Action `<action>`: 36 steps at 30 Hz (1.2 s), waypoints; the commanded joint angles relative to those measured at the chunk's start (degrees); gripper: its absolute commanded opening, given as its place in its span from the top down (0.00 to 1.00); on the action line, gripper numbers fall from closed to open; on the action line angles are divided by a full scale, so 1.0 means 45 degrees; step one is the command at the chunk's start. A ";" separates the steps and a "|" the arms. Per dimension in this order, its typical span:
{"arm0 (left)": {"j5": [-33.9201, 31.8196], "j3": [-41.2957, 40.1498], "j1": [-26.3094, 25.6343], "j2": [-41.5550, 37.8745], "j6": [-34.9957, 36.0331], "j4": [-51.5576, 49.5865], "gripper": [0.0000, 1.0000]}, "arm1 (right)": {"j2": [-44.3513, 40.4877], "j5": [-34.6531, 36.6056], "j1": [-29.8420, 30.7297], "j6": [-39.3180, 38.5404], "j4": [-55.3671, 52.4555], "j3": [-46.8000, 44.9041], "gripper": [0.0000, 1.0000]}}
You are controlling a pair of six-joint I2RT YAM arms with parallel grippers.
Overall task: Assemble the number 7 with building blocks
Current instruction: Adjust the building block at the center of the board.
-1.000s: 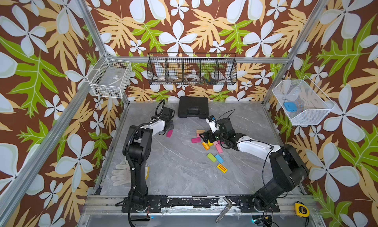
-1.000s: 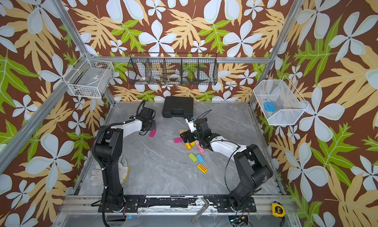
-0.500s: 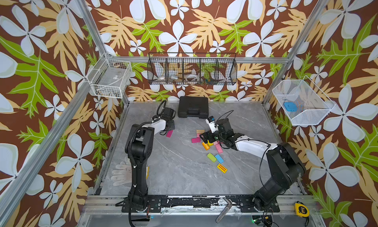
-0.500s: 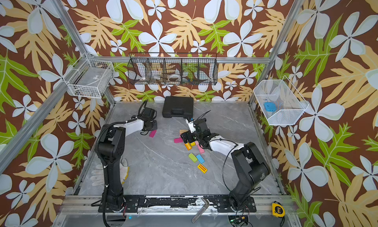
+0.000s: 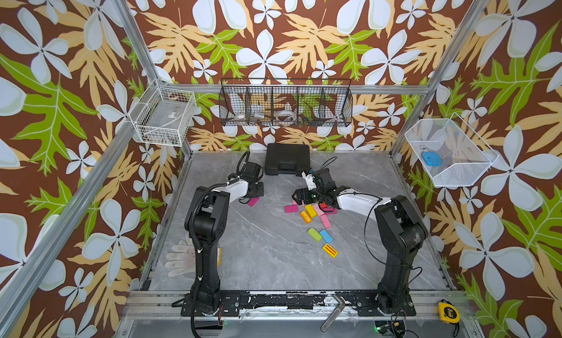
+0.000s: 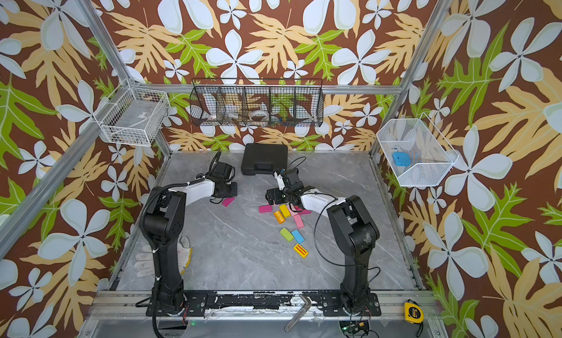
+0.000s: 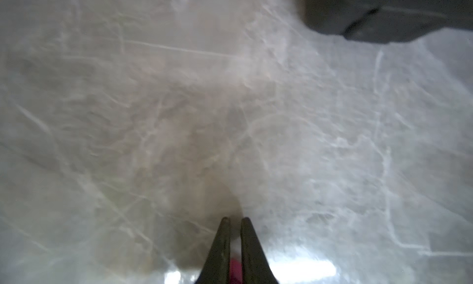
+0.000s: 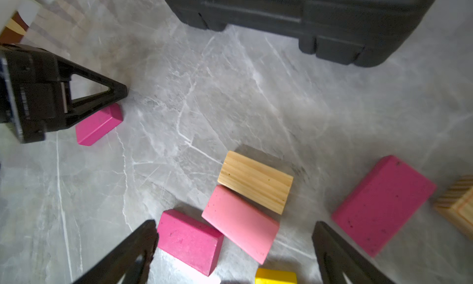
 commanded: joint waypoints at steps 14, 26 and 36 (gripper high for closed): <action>0.3255 -0.1171 -0.0073 -0.1190 0.0212 0.0014 0.87 | 0.1880 -0.0940 -0.0397 0.0412 -0.0522 0.1801 0.05; 0.1136 -0.3939 0.0316 -0.5666 -0.1486 0.1860 0.46 | 0.3092 -0.1243 -0.0088 0.0077 -0.1000 0.3039 0.08; 0.0469 -0.5974 0.0323 -0.7333 -0.2085 0.2325 0.28 | 0.3039 -0.0550 0.0566 0.0076 -0.1174 0.3218 0.08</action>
